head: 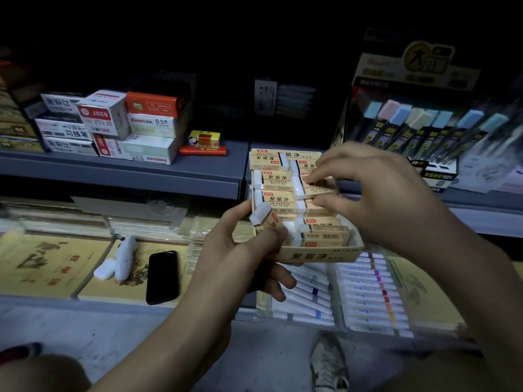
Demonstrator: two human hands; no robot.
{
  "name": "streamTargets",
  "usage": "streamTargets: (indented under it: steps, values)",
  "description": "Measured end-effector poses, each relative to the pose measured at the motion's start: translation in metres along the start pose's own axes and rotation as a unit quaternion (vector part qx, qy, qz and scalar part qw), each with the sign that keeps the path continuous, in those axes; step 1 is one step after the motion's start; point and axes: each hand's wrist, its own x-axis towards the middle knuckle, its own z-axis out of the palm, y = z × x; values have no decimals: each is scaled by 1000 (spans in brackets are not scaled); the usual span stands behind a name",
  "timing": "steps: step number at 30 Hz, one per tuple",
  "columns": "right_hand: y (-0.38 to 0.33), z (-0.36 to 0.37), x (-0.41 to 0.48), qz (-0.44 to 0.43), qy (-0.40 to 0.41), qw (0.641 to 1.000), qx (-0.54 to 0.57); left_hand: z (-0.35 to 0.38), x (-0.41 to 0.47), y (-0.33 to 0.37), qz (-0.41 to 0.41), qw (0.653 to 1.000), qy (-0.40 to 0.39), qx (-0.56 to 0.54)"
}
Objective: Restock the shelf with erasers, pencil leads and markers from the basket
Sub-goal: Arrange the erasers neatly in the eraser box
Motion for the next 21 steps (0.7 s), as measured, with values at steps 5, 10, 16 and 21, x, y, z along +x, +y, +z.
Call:
streamTargets:
  steps: [5,10,16,21]
  values:
    - [2,-4,0,-10,-5,1000,-21,-1,0,0,2,1000,-3,3]
    - [0,-12,-3,-2,-35,999,19,-1,0,-1,0,1000,-3,1]
    - [-4,-10,0,-2,-39,999,-4,1,0,-1,7,1000,7,-2]
    - [-16,-2,9,5,-55,998,18,0,-1,-1,10,1000,2,5]
